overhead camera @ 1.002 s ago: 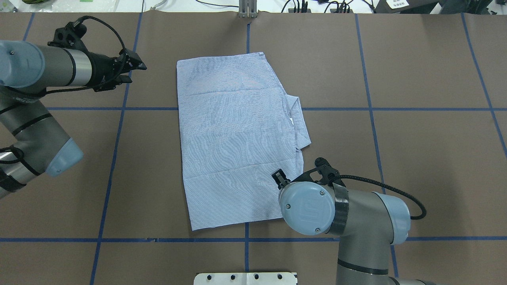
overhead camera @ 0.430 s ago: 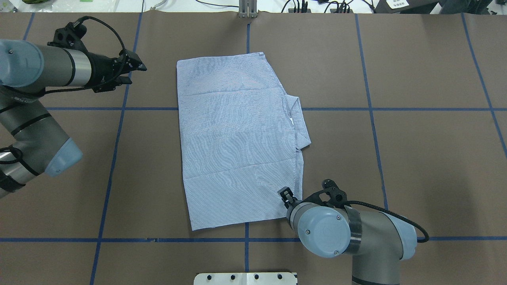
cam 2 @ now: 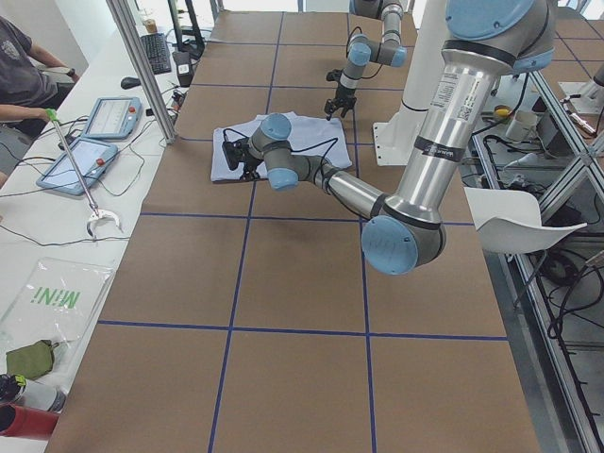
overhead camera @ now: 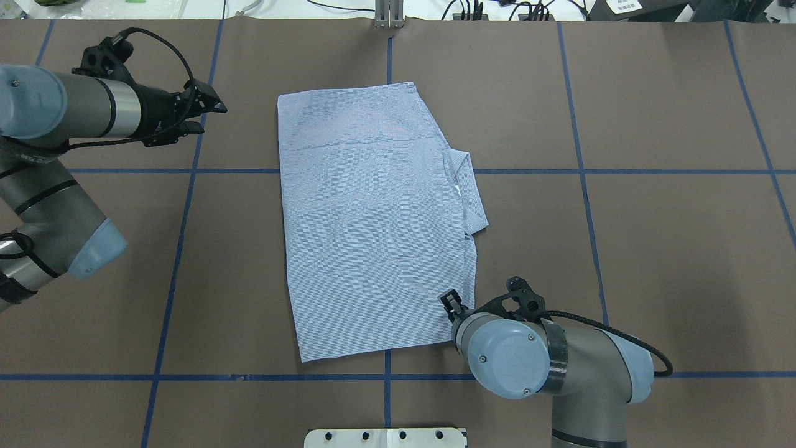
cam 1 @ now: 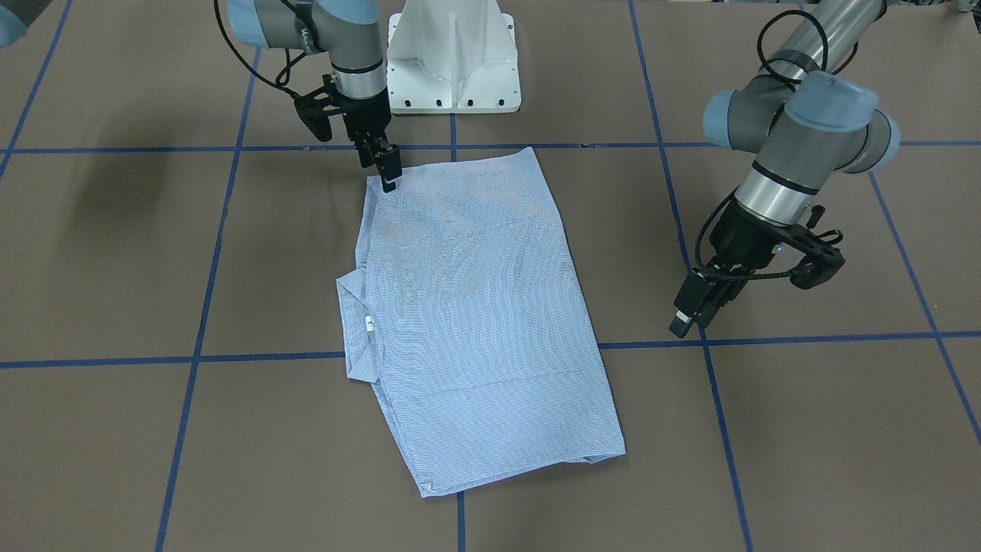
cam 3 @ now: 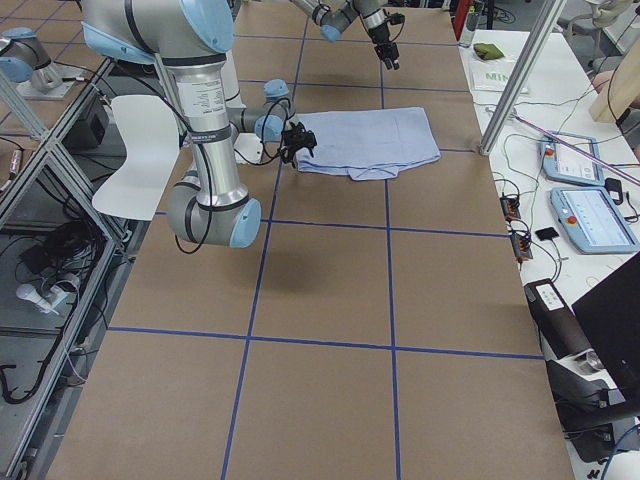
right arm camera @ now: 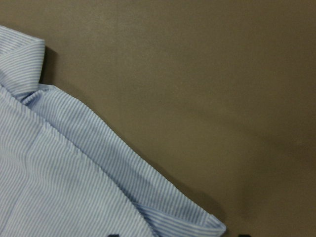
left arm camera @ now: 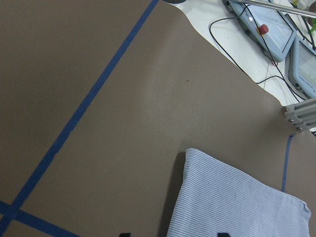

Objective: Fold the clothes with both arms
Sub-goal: 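Hold the right gripper at the near corner while the left gripper approaches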

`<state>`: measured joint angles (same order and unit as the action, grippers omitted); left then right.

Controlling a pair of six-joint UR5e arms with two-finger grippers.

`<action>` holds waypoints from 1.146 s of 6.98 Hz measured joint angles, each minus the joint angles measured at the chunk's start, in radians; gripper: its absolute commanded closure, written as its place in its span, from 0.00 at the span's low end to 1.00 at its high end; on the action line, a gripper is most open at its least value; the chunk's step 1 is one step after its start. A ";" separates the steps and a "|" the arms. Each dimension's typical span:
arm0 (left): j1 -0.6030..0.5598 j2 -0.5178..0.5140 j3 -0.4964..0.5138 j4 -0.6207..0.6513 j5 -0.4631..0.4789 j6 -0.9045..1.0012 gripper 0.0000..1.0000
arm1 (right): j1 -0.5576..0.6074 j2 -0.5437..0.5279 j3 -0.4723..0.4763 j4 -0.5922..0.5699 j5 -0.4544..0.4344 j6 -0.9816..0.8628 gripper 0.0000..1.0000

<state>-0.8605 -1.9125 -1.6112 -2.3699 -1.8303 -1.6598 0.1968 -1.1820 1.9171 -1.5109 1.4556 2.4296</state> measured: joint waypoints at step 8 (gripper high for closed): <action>-0.001 0.040 -0.025 -0.006 0.002 0.003 0.34 | -0.004 0.008 -0.021 0.000 0.004 -0.008 0.64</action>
<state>-0.8619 -1.8730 -1.6358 -2.3761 -1.8284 -1.6569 0.1925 -1.1737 1.8960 -1.5109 1.4597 2.4221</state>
